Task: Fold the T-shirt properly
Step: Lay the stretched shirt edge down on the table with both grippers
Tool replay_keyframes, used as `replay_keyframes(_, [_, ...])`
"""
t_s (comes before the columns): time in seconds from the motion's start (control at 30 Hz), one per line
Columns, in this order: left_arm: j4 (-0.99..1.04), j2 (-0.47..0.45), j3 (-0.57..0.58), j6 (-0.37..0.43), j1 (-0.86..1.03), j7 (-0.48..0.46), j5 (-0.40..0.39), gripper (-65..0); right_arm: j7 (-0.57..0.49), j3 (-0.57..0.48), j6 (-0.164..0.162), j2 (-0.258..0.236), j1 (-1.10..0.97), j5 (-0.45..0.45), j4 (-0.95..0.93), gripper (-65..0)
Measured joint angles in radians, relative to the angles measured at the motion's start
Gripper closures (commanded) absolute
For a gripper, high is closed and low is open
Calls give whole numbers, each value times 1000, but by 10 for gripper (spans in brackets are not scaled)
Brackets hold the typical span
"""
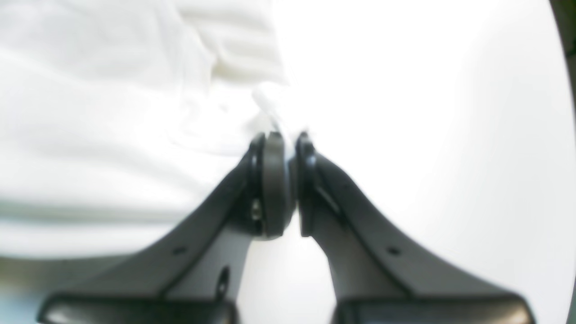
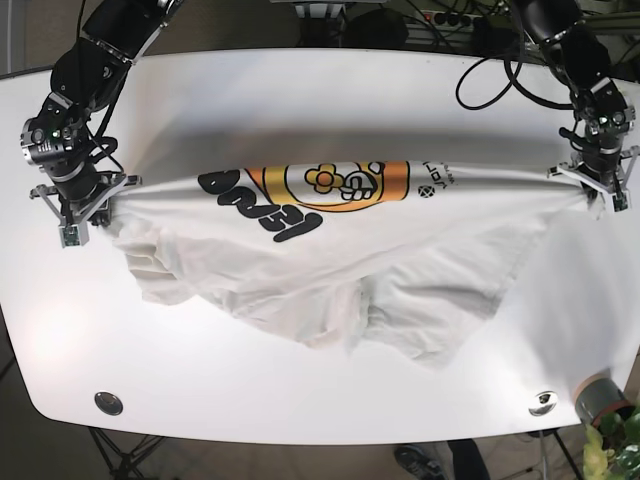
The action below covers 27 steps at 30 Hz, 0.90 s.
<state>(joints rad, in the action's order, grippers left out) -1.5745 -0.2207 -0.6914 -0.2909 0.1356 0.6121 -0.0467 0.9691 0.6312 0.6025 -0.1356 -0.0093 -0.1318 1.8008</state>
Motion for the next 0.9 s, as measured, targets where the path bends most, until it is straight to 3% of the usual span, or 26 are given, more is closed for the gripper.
replay_keyframes(0.23, [0, 0, 5, 1, 77, 0, 4, 0, -3, 0, -1, 11, -78, 0, 0, -21])
replay_keyframes(0.43, [12, -3, 6, 3, 82, -4, 5, 0, -4, 14, -2, 55, -126, 8, 0, -49])
replay_keyframes(0.6, [96, -5, 13, 6, 76, -8, 6, 0, -3, 25, -18, 67, -156, 24, 0, -227])
replay_keyframes(0.67, [118, -7, 37, 14, 69, -15, 15, 0, -3, 29, -19, 74, -166, 28, 0, -328])
replay_keyframes(0.8, [129, -47, 83, 9, 49, -8, 14, 0, -3, 28, -19, 77, -186, 20, 11, -439])
replay_keyframes(0.9, [126, -52, 79, 10, 45, -18, 5, 0, -2, 31, -18, 86, -196, 24, 64, -485])
